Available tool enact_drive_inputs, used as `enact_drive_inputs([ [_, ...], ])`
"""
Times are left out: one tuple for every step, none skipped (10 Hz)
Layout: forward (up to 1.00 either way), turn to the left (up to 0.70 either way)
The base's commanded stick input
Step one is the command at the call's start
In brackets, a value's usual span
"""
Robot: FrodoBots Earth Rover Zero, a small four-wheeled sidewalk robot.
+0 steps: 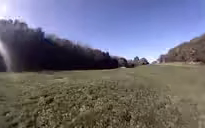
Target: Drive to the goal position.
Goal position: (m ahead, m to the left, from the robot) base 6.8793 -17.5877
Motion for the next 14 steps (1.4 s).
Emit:
enact_drive_inputs([
  [0.07,0.0],
  [0.1,0.0],
  [0.13,0.0],
  [0.69,0.0],
  [0.86,0.0],
  [0.94,0.0],
  [0.94,0.0],
  [0.95,0.0],
  [0.94,0.0],
  [0.9,0.0],
  [0.85,0.0],
  [0.08,0.0],
  [0.08,0.0],
  [0.07,0.0],
])
